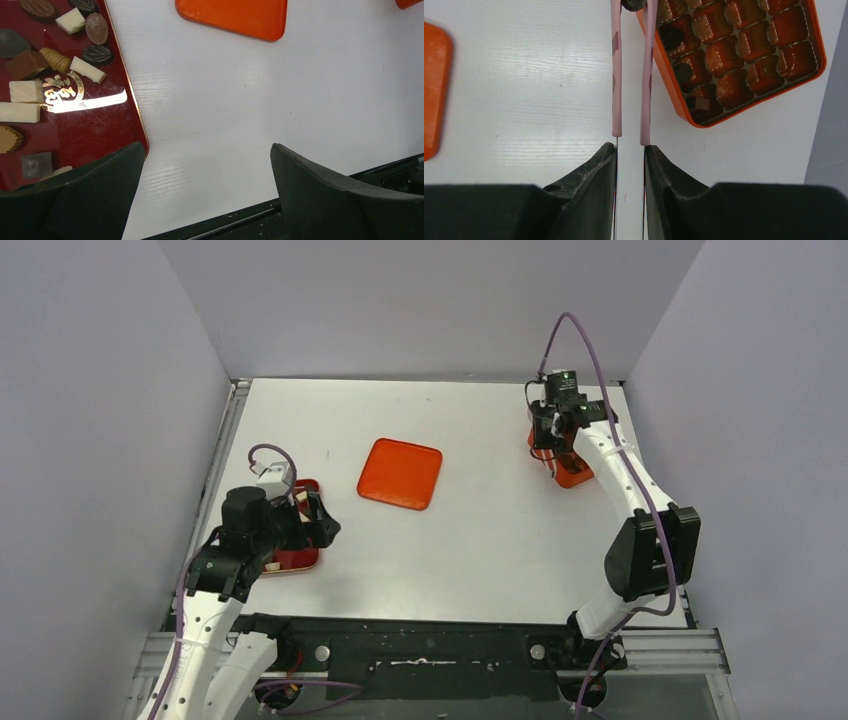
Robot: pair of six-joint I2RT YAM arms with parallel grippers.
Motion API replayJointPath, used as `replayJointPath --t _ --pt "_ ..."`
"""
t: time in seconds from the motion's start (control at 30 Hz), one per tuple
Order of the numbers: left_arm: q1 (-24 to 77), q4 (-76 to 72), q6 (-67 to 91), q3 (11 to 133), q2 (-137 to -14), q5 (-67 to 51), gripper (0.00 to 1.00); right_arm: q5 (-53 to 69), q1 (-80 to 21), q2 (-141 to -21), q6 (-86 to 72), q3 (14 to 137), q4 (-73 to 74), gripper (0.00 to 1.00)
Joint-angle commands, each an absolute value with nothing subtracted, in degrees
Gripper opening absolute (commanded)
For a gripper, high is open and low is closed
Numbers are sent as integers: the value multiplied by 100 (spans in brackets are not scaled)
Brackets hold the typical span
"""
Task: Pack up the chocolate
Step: Place the fake chocolate in the packing box.
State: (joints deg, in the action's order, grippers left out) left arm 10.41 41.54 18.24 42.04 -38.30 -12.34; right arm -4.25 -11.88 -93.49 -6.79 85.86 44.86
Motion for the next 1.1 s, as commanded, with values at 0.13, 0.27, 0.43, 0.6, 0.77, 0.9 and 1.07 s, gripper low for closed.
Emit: replayJointPath --t 0.13,0.27,0.43,0.6,0.77,0.9,1.07 --pt "1055 3752 1636 4298 -3782 -1283 97 -293 -771 -9649 -782 8763 4359 22" --pt "1055 3768 1626 4298 -3766 -1249 97 -240 -656 -9830 -776 8771 4289 25" --pt "1054 3779 1624 4298 -3766 -1217 97 -185 -555 -10033 -817 8797 4227 25" --pt "1055 3779 1625 4298 -3778 -1204 97 -211 -503 -10163 -809 8798 4201 26" --pt "1055 3771 1626 4296 -3800 -1201 97 -208 -478 -10187 -822 8815 4198 29" --pt "1054 3771 1626 4306 -3807 -1198 97 -220 -467 -10148 -824 8831 4212 34" --pt "1055 3779 1626 4298 -3811 -1172 97 -200 -466 -10062 -826 8878 4270 34"
